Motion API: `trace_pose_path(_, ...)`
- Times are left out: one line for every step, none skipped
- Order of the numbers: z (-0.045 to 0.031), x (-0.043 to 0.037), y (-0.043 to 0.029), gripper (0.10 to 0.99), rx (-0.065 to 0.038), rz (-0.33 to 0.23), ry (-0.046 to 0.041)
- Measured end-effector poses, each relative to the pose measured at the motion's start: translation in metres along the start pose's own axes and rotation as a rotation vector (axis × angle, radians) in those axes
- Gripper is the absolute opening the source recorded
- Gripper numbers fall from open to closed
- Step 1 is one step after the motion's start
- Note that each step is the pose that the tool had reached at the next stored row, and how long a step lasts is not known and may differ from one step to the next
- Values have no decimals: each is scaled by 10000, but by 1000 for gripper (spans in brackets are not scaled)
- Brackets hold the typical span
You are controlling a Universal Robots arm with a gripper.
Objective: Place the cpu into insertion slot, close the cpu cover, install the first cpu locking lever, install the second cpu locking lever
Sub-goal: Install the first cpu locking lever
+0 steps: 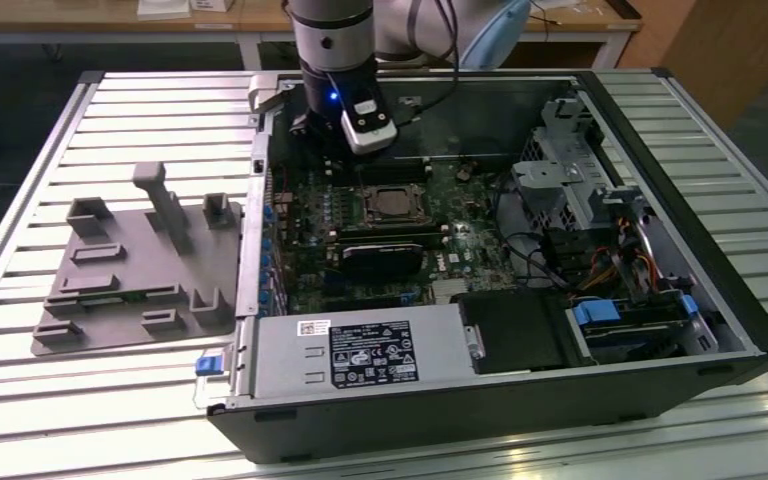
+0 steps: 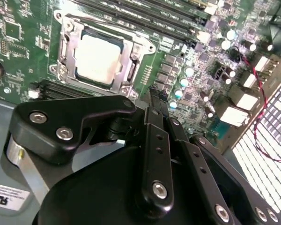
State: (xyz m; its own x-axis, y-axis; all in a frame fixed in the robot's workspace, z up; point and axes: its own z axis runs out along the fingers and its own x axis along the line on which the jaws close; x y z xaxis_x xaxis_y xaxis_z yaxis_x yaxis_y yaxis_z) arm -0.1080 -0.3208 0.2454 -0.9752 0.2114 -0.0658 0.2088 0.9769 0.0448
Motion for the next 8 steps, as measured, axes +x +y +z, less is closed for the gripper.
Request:
trace_pose_path(-1,8,-2,102,-67,5,14)
trace_pose_path(-1,15,-3,102,-151,10,31)
trace_pose_path(-2,21,-5,102,-254,17,53)
trace_pose_path(-2,28,-6,102,-366,27,78)
trace_pose_path(-3,34,-7,102,-475,36,102)
trace_pose_path(-3,42,-9,102,-584,45,125)
trace_pose_path(-4,49,-11,102,-682,53,146)
trace_pose_path(-4,55,-12,102,-791,60,168)
